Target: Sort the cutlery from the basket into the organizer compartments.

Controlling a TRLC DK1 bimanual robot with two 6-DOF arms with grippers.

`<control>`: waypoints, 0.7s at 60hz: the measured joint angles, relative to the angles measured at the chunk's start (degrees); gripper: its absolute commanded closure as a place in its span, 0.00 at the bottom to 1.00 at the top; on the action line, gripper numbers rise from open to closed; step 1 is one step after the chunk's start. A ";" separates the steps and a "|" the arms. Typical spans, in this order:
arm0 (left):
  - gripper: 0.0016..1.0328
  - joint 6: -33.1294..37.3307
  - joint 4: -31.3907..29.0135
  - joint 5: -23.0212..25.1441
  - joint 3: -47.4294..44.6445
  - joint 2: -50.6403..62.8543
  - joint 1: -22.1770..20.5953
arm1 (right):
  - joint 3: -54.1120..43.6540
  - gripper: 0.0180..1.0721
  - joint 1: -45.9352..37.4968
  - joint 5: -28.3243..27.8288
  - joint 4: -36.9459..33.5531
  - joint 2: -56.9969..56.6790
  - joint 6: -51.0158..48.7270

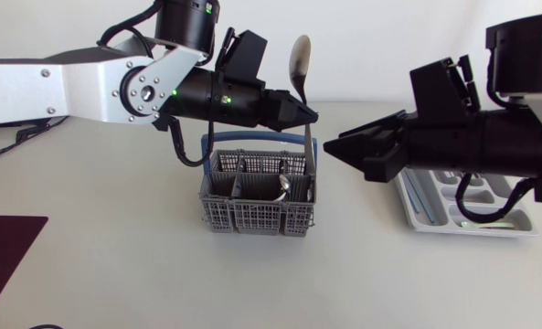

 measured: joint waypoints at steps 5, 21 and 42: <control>0.97 -1.03 -0.02 0.55 0.28 0.04 0.02 | -0.42 0.56 1.53 3.15 1.44 0.44 -0.72; 0.97 -2.89 -0.20 1.29 0.59 0.11 0.00 | -0.42 0.60 4.59 7.69 5.92 4.70 -1.31; 0.97 -3.04 -0.20 1.49 0.59 0.33 -0.11 | -0.42 0.60 5.22 8.94 8.02 7.89 -1.31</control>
